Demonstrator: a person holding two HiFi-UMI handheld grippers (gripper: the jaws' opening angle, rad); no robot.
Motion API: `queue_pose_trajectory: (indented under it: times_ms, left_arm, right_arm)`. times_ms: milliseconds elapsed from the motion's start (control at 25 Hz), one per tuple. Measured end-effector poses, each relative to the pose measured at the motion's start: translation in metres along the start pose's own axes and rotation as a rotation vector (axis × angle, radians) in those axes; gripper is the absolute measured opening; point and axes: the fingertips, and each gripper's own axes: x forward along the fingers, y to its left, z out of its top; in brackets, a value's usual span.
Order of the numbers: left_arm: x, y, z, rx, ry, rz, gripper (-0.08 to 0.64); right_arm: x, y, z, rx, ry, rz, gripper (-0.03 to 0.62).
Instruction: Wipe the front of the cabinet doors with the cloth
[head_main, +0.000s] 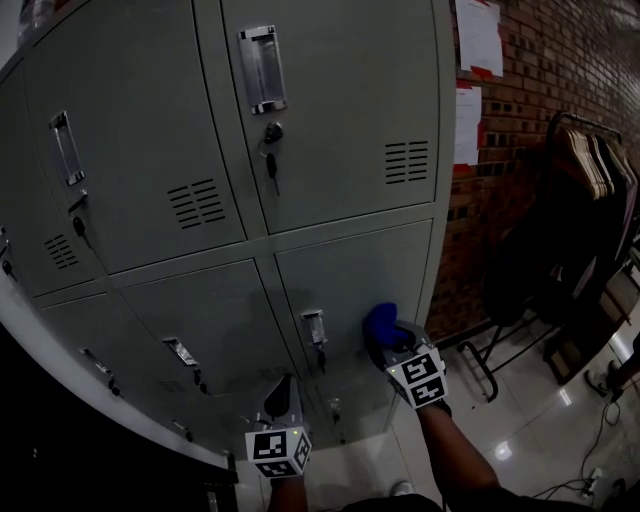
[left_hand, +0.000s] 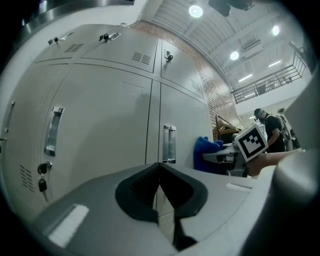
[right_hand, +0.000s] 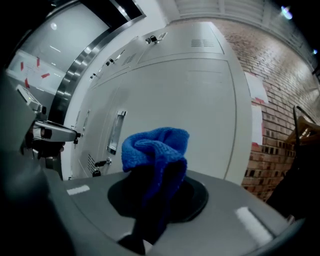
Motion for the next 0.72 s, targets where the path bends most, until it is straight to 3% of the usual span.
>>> queue_pose_trajectory:
  times_ms: [360,720]
  left_arm:
    - [0.011,-0.019,0.006,0.012,-0.013,-0.032,0.012]
    - [0.01,-0.021,0.003,0.016,-0.006,-0.025,0.012]
  right_arm:
    - [-0.018,-0.056,-0.03,0.005,0.087,-0.137,0.067]
    - [-0.033,-0.076,-0.05,0.03,0.103,-0.211,0.061]
